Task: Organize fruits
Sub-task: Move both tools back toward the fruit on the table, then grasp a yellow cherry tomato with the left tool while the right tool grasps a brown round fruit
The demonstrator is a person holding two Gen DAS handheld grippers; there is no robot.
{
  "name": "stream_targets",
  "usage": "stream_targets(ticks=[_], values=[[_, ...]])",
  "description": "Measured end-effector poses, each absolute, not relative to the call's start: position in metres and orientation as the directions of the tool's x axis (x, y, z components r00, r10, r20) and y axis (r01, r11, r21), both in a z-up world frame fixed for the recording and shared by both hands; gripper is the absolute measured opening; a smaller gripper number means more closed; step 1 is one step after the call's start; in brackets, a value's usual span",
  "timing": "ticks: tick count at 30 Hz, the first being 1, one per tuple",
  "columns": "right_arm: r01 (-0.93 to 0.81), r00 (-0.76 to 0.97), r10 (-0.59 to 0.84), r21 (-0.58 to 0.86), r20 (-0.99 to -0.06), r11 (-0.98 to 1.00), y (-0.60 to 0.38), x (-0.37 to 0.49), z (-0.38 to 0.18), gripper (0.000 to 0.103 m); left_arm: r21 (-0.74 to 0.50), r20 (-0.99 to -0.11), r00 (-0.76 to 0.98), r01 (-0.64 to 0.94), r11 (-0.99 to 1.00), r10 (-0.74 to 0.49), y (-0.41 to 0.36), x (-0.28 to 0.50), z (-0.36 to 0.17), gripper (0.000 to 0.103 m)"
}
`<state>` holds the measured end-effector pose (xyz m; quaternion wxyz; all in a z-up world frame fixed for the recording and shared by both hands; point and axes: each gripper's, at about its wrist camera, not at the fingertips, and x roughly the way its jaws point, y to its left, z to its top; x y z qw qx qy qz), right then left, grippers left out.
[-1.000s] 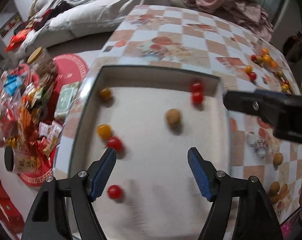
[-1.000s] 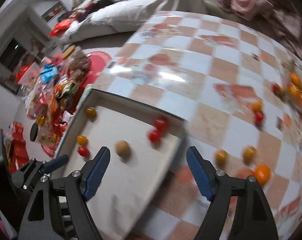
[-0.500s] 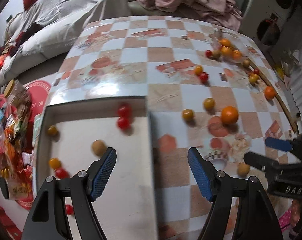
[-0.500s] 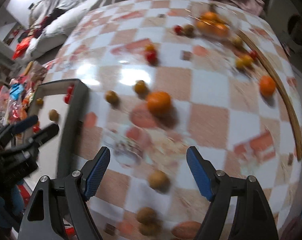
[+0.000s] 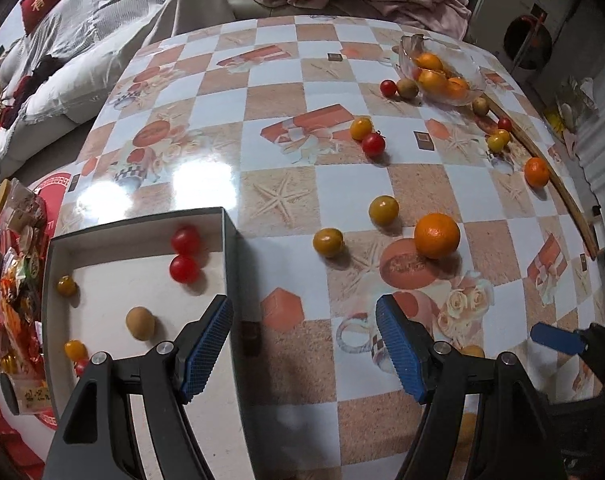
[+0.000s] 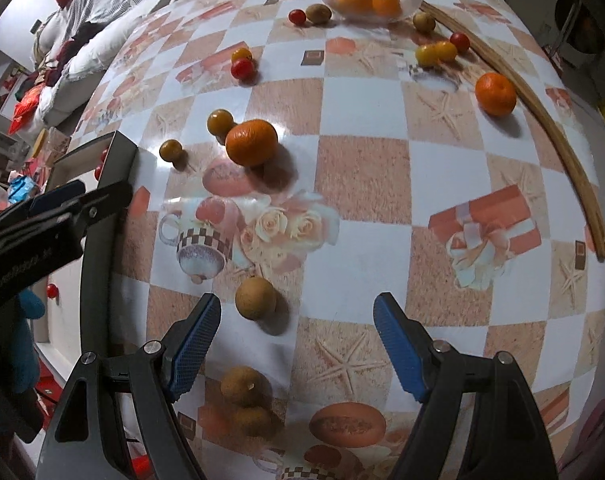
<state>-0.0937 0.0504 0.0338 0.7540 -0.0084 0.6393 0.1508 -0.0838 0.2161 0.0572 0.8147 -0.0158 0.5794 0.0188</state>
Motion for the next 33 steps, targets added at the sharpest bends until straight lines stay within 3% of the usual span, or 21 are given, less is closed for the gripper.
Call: stream_targets(ticks=[21, 23, 29, 31, 33], values=[[-0.267, 0.115, 0.225, 0.188, -0.968, 0.945, 0.070, -0.096, 0.016, 0.081, 0.029, -0.959, 0.280, -0.047, 0.998, 0.041, 0.202, -0.033, 0.011, 0.074], [-0.282, 0.118, 0.215, 0.175, -0.969, 0.943, 0.076, -0.096, 0.013, 0.077, 0.021, -0.960, 0.278, -0.054, 0.998, 0.035, 0.204, -0.032, 0.009, 0.074], [-0.320, 0.134, 0.191, 0.140, -0.972, 0.937, 0.091, -0.097, 0.010, 0.062, -0.012, -0.956, 0.292, -0.038, 0.999, 0.000, 0.201, -0.033, 0.011, 0.051], [-0.331, 0.141, 0.176, 0.121, -0.974, 0.936, 0.094, -0.097, 0.009, 0.058, -0.023, -0.955, 0.296, -0.043, 0.999, -0.010, 0.202, -0.034, 0.013, 0.034], [-0.339, 0.146, 0.162, 0.104, -0.976, 0.935, 0.097, -0.096, 0.008, 0.047, -0.029, -0.955, 0.297, -0.051, 0.998, -0.012, 0.204, -0.034, 0.014, 0.025]])
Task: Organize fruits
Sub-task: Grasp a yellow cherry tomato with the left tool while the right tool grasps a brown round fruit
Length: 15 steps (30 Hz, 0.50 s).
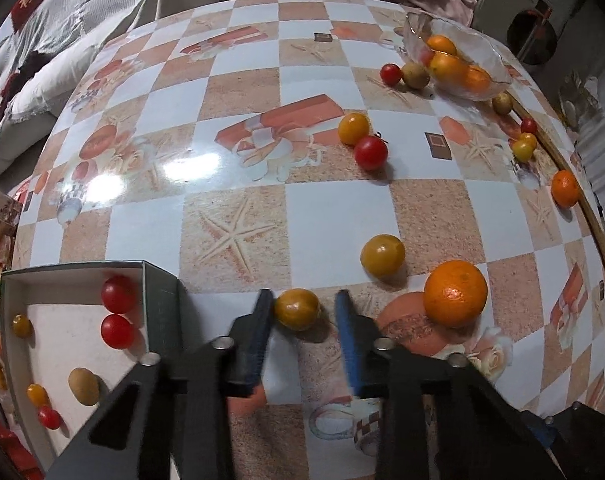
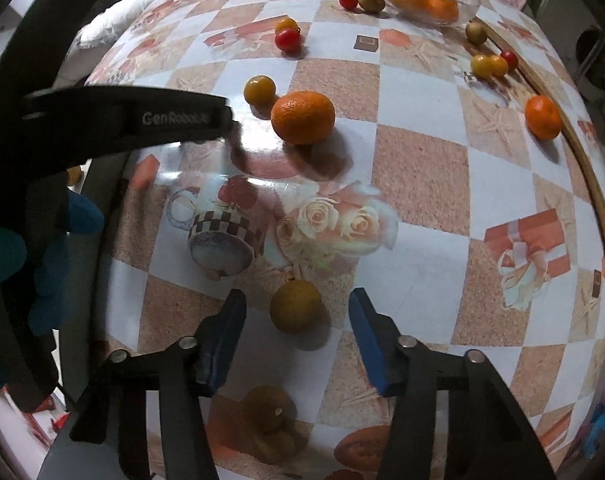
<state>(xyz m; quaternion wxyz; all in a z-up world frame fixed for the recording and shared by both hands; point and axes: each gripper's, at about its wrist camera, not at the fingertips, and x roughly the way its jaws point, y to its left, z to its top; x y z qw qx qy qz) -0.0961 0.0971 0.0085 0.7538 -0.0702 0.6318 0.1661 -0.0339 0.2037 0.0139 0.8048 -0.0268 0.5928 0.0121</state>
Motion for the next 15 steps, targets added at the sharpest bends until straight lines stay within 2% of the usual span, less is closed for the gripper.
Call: stream_targets(ticks=[1, 3, 9, 15], values=[[-0.340, 0.149, 0.158, 0.100, -0.976, 0.935, 0.097, -0.096, 0.009, 0.043, -0.031, -0.955, 0.297, -0.054, 0.998, -0.014, 0.205, -0.034, 0.014, 0.024], [-0.339, 0.153, 0.158, 0.099, -0.976, 0.936, 0.096, -0.096, 0.009, 0.028, -0.056, -0.955, 0.295, -0.056, 0.997, -0.037, 0.208, -0.035, 0.015, 0.024], [-0.297, 0.139, 0.230, 0.182, -0.963, 0.937, 0.085, -0.092, 0.012, 0.028, -0.089, -0.951, 0.300, -0.057, 0.994, -0.068, 0.209, -0.045, 0.023, 0.024], [-0.283, 0.141, 0.251, 0.204, -0.958, 0.937, 0.072, -0.091, 0.021, 0.028, -0.110, -0.944, 0.318, -0.049, 0.993, -0.089, 0.206, -0.057, 0.041, 0.024]])
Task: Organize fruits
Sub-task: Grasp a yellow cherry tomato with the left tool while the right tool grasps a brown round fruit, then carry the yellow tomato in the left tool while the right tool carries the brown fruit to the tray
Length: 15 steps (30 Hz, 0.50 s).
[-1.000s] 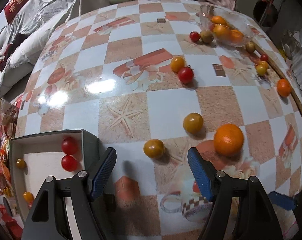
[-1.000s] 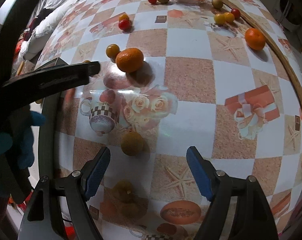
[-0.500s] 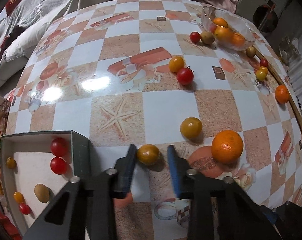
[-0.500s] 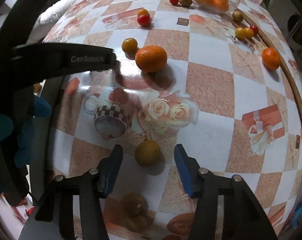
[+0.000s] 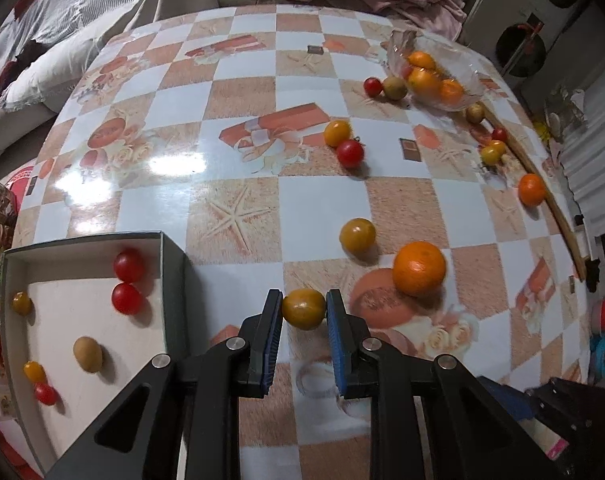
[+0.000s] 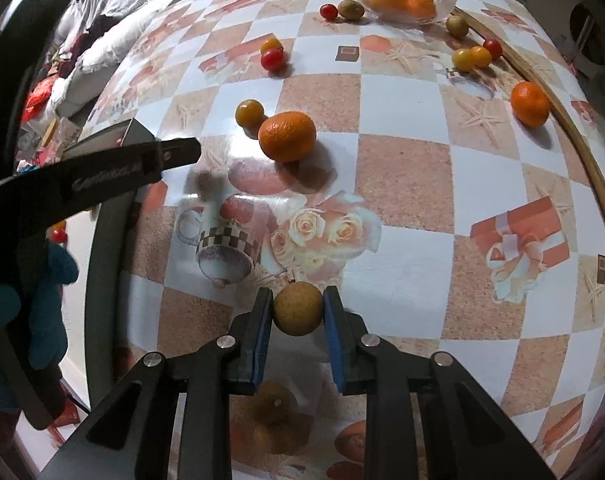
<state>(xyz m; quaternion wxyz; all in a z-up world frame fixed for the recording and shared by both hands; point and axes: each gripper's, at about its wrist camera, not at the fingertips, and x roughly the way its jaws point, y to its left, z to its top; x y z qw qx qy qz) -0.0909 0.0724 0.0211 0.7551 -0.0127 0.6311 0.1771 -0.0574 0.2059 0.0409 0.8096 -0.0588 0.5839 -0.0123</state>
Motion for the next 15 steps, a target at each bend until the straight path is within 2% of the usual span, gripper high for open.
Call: stream_targets(ticks=[15], values=[[-0.305, 0.140, 0.262, 0.211, -0.955, 0.929, 0.077, -0.092, 0.039, 0.028, -0.116, -0.928, 0.363, -0.071, 0.991, -0.082, 0.230, -0.101, 0.078, 0.024]])
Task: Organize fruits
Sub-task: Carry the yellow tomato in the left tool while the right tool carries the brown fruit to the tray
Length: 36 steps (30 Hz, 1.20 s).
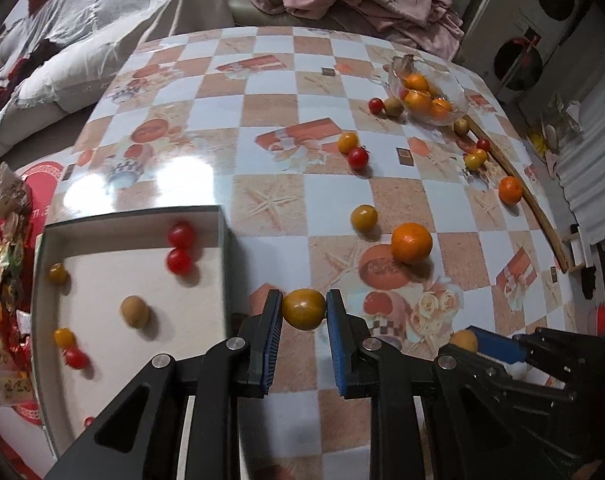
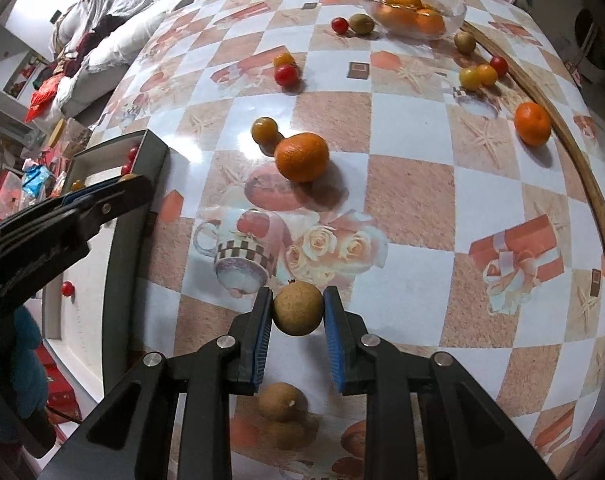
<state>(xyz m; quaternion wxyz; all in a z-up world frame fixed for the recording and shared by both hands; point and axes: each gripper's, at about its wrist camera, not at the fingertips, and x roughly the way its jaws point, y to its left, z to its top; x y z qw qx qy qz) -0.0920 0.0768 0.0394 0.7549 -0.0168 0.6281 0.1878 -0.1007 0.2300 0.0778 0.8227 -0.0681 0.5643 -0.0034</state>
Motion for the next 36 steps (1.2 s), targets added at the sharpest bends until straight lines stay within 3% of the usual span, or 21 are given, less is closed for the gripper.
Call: stream_targets(ticks=[36], values=[[-0.612, 0.103, 0.317, 0.192, -0.943, 0.767, 0.228, -0.111, 0.070, 0.028, -0.084, -0.939, 0.338, -0.407, 0.910, 0.064, 0.363, -0.219, 0.082, 0.024]])
